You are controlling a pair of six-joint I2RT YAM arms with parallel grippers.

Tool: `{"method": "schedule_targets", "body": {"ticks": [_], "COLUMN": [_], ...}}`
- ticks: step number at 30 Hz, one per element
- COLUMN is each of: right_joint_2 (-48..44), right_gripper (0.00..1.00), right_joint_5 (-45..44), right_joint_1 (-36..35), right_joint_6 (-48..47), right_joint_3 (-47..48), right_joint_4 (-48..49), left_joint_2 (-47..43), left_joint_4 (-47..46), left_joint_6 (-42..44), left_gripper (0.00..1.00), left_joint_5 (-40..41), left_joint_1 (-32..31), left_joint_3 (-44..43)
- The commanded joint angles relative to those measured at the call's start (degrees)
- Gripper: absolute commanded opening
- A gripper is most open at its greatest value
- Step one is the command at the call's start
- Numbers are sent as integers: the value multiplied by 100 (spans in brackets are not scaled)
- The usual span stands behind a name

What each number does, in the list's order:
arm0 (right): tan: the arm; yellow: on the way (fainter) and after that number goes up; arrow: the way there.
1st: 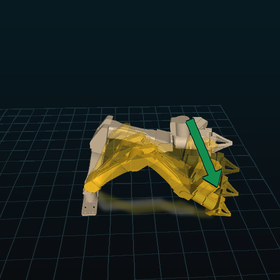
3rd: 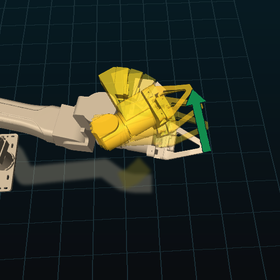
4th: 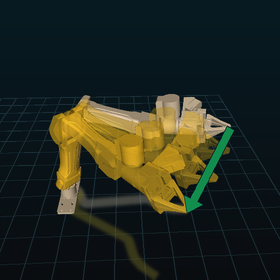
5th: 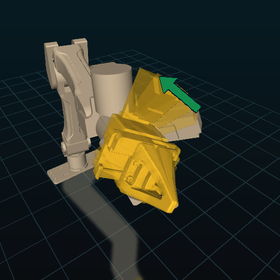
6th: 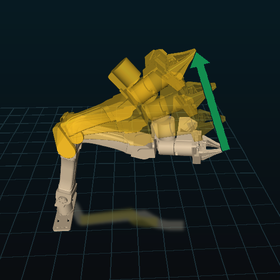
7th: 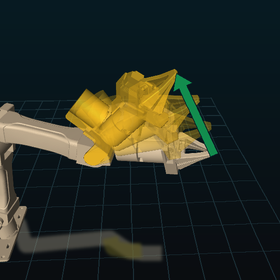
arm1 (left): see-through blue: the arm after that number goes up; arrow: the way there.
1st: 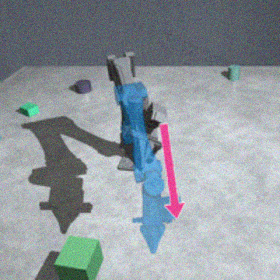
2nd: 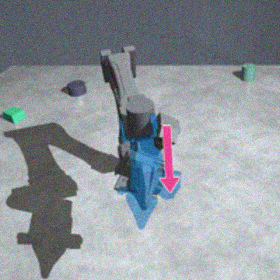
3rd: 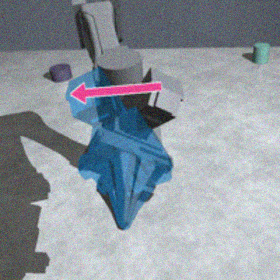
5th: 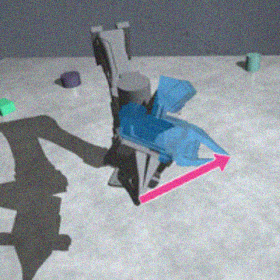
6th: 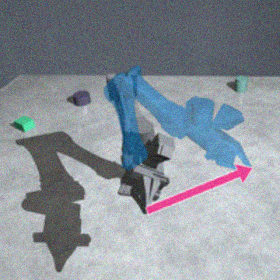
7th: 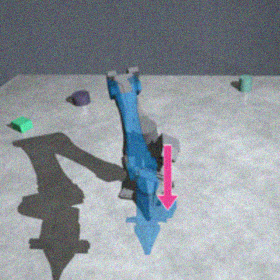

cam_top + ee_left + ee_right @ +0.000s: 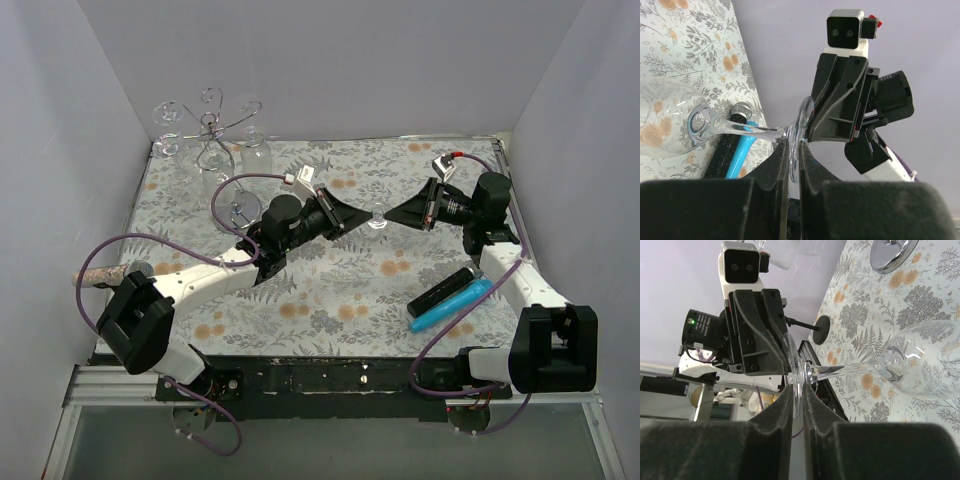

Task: Place the wine glass upside down on the wine glass rack
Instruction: Turn the wine glass upside down at the wine rack.

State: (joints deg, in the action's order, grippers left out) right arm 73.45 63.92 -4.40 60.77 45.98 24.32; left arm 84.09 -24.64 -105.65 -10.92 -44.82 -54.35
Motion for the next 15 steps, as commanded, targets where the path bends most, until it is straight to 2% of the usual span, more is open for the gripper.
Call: {"method": "schedule_targets", "body": {"ticks": [1, 3, 9, 13, 15], "right_joint_2": [-85, -94, -296, -489, -533], "right_gripper": [26, 40, 63, 74, 75], "right_joint_5": [121, 138, 348, 551, 665], "right_joint_1": [27, 27, 27, 36, 36], "right_joint_6": [-21, -22, -319, -829, -997], "right_joint_3": [8, 8, 17, -1, 17], "right_joint_4": [416, 442, 512, 425, 390], "left_joint_2": [-358, -429, -736, -1175, -1403], "left_joint_4": [-243, -234, -111, -6, 126], "left_joint_6": [88, 106, 158, 150, 184], "left_gripper": [0, 0, 0, 0, 0], "left_joint_5": [125, 160, 213, 257, 274], "left_joint_1": [-36, -18, -18, -18, -18], "left_joint_3": [12, 47, 152, 416, 521]}}
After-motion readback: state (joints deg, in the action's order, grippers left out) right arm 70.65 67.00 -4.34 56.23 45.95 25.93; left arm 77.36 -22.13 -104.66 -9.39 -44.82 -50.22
